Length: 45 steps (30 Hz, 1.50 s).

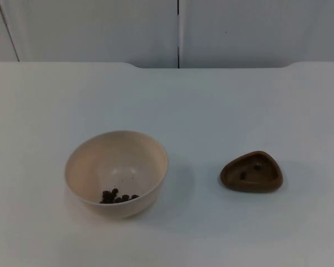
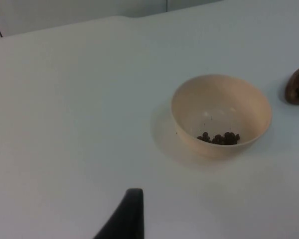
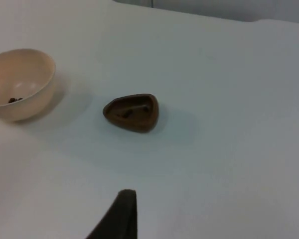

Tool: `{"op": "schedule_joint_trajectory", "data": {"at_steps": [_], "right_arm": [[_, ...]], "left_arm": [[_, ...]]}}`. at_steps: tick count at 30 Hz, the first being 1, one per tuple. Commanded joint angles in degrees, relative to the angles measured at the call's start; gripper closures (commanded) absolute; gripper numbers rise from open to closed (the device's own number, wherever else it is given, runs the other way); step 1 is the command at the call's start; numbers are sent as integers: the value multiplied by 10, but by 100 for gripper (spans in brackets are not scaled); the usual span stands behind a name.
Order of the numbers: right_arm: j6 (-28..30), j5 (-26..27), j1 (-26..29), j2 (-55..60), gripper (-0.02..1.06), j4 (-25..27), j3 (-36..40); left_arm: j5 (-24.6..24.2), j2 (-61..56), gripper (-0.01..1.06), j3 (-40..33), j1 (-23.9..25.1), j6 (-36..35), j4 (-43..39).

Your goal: Pick up the bowl with the left hand and pour the coffee beans from the cup into the bowl with the right hand.

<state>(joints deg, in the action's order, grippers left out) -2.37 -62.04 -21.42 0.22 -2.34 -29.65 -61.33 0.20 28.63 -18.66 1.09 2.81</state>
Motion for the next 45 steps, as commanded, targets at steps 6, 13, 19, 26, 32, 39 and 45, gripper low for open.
{"op": "schedule_joint_trajectory", "data": {"at_steps": [6,13,19,26,32,39,45], "right_arm": [[0,3,95,-2,-1,-1,1],[0,3,159,-2,-1,-1,1],[0,3,186,-2,-1,-2,1],[-1,3,185,-2,-1,-2,1],[-1,3,185,-2,-1,-2,1],[-1,3,185,-2,-1,-2,1],[-1,3,185,-2,-1,-2,1]], "left_arm": [[-2,-2,0,-3,1,-4,-1],[-2,-2,0,-3,1,-4,-1],[-2,-2,0,-3,1,-4,-1],[-2,-2,0,-3,1,-4,-1],[-2,-2,0,-3,18,-4,-1],[-2,-2,0,-3,66,-4,-1],[-2,-2,0,-3,114,-4,-1]]}}
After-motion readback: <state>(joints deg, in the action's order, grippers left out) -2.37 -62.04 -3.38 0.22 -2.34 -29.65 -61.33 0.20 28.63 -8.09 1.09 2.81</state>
